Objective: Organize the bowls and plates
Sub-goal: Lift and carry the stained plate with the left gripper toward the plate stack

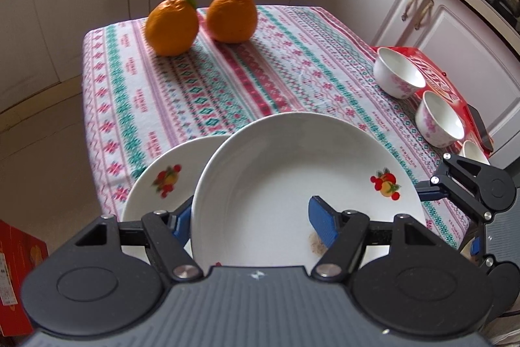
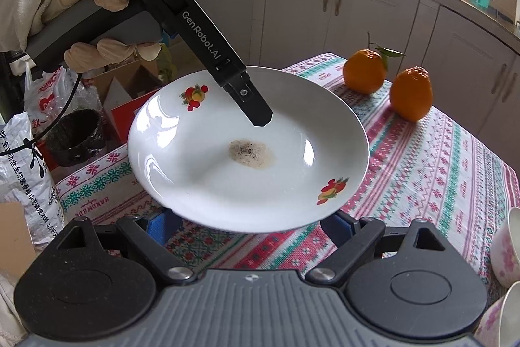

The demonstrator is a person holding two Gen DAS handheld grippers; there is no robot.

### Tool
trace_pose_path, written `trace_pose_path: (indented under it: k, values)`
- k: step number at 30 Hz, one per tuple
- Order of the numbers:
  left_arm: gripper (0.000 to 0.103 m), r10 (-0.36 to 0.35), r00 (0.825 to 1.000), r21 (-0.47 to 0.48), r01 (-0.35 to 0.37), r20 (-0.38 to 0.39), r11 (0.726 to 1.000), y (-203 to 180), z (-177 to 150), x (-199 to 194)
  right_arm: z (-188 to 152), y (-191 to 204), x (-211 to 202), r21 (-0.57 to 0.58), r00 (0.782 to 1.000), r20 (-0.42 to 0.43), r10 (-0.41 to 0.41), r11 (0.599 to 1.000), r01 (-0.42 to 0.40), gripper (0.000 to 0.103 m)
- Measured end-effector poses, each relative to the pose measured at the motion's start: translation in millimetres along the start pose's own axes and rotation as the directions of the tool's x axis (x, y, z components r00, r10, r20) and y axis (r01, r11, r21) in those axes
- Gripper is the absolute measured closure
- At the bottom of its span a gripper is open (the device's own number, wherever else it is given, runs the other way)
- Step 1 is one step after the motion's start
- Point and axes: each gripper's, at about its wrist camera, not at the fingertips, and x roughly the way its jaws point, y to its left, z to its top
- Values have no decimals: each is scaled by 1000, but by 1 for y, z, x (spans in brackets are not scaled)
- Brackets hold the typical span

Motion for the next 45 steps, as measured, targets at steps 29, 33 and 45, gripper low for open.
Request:
trace_pose_path:
  k: [29, 33, 45]
  values:
    - [33, 1, 1000, -89, -3, -27, 996, 36, -18, 14, 14, 0, 13, -30, 1000, -9, 5, 1000, -5, 9]
    - [33, 4, 999, -92, -6, -32, 996, 37, -19, 16, 13, 2, 12, -39, 1000, -6, 4, 999, -4, 9]
    - [23, 35, 996, -27, -37, -83, 999, 28, -17, 16, 14, -2, 11, -25, 1000, 13, 10, 1000, -10, 9]
